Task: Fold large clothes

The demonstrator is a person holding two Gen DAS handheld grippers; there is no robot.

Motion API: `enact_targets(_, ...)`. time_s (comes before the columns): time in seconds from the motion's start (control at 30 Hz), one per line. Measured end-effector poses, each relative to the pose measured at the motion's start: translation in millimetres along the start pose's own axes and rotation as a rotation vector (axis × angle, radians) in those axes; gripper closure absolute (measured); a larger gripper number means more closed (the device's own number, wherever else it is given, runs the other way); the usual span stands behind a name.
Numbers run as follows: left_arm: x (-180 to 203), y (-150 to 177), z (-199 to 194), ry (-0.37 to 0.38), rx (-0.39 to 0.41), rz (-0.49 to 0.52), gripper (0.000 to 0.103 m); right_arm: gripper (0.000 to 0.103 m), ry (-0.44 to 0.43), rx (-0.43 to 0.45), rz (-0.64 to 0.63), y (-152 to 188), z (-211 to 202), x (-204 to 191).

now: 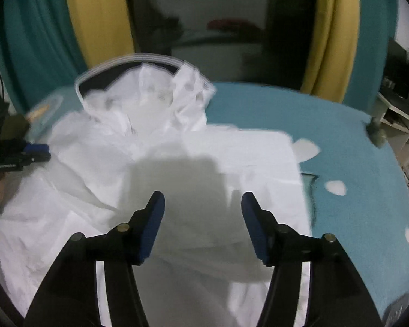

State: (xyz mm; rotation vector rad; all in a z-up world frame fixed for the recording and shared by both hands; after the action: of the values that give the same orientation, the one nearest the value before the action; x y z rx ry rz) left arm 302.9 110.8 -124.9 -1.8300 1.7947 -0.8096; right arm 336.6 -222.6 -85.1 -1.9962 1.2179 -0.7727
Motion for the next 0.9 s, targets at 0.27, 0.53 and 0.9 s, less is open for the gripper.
enact_targets(0.27, -12.6, -22.4, -12.0, -0.026, 0.038, -0.009, 0.059, 0.044, 0.050, 0.009, -0.016, -1.5, -5.3, 5.5)
enact_targets(0.53, -16.0, -101.2, -15.5, -0.010, 0.174, -0.002, 0.059, 0.044, -0.010, 0.076, -0.043, -71.4, 12.3, 17.2)
enact_targets(0.9, -18.4, -139.0, 45.4, -0.010, 0.123, 0.007, 0.059, 0.044, -0.089, 0.096, -0.160, -170.7, 102.8, -5.8)
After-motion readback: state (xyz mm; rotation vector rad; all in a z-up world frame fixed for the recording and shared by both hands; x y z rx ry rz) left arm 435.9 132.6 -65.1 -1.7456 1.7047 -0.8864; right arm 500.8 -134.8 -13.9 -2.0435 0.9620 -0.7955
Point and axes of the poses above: each gripper's, at about its wrist camera, not at the fingertips, and z roughly the way its jaws point, x to its right, y to its underside, the point moved 4 cm from there along z, roughly the way its jaws point, and after that the axes turned 7 degrees about x, right-handed, at the moved point
